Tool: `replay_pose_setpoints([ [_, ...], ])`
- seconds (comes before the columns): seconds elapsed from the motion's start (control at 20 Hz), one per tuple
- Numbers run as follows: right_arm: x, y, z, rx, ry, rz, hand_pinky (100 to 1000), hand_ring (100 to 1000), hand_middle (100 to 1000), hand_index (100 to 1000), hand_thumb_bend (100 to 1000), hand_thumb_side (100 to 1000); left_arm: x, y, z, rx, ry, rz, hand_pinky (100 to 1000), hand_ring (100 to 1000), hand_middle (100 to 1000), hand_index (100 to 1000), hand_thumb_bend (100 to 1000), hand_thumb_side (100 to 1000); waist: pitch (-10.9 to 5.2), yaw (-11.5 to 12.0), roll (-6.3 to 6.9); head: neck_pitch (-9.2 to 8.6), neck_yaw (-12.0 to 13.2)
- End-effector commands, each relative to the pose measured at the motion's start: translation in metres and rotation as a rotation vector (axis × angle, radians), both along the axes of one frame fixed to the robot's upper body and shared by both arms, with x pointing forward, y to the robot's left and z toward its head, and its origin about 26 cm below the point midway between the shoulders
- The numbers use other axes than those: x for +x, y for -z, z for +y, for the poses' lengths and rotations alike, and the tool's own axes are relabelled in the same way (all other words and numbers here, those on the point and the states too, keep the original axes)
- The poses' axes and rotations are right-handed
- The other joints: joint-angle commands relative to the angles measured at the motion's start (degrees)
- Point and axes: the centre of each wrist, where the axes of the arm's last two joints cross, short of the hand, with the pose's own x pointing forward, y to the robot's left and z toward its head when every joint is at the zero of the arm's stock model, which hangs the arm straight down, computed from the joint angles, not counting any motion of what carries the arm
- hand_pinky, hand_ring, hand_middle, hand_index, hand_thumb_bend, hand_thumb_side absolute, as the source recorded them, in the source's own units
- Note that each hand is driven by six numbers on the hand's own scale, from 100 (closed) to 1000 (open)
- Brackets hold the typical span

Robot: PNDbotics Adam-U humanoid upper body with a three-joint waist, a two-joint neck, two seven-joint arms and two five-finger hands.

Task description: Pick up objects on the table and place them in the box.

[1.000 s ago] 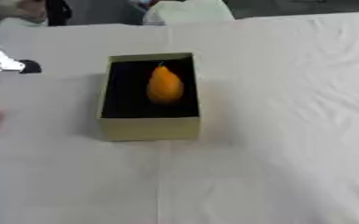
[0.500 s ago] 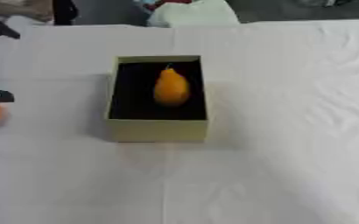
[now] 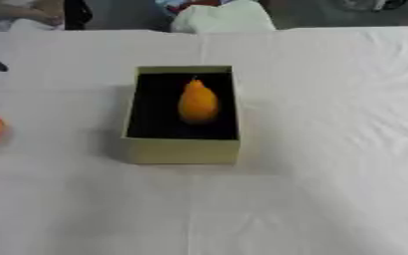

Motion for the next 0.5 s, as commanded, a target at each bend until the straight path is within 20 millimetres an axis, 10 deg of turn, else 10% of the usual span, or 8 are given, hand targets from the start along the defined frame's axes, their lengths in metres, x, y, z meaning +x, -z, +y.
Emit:
replay_pose_setpoints([
  [0.05, -0.005, -0.012, -0.002, -0.037, 0.012, -0.034, 793, 776, 776, 818, 134, 1000, -0.001, -0.012, 0.014, 0.049, -0.065, -0.017, 827, 817, 788, 893, 650, 296, -0.72, -0.10, -0.10, -0.79, 0.23],
  [0.5, -0.005, -0.011, -0.002, -0.033, 0.011, -0.030, 793, 776, 775, 815, 132, 1000, 0.005, 0.007, 0.036, 0.028, -0.165, 0.059, 818, 812, 798, 896, 612, 243, -0.43, -0.11, -0.06, -0.74, 0.14],
])
